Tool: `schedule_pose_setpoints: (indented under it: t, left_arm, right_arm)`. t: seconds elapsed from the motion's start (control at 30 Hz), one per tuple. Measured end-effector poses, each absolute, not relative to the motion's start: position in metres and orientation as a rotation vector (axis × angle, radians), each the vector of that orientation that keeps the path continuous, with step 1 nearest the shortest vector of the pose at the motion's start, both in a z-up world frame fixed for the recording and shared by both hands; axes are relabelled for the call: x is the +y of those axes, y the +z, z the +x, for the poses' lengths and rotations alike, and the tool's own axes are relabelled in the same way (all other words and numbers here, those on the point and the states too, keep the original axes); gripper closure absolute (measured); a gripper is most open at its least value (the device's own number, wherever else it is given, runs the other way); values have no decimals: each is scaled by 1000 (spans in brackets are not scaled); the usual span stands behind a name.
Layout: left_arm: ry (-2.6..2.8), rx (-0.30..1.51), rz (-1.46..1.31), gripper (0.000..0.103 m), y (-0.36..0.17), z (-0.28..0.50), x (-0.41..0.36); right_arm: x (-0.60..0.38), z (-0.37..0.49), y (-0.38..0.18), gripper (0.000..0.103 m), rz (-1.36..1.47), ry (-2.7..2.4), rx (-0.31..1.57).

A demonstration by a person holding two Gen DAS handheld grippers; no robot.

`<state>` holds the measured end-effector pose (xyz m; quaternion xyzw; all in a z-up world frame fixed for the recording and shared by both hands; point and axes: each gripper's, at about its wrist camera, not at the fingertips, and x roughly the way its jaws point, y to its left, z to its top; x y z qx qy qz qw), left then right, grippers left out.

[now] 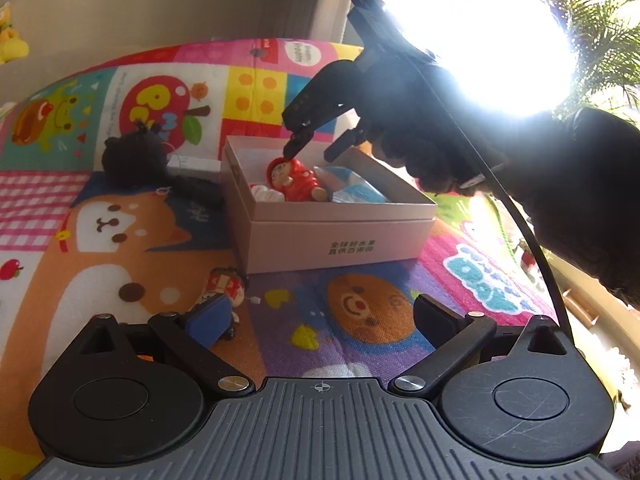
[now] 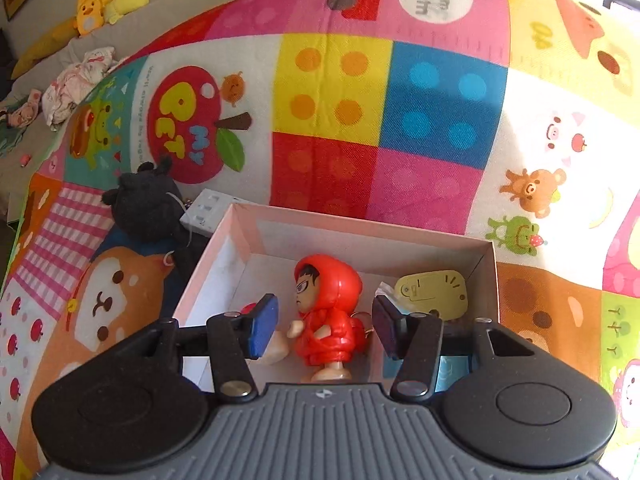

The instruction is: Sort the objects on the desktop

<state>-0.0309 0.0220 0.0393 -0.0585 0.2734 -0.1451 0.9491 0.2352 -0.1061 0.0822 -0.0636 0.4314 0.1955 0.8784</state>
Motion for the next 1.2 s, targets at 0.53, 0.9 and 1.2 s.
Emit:
schedule_pose_setpoints:
  t: [0.53,0.9,1.2]
  left_arm:
    - [-62,618,-71,1,34,-58,78]
    - [-82,667,-102,1,19,-55,79]
    - [-121,699,-128,1,12,-48,69]
  right_arm:
    - [-39,94,45,29,-124,701,989]
    - [-36,83,47,47,-116,733,919]
    - [-99,67,117,46,40,786,734]
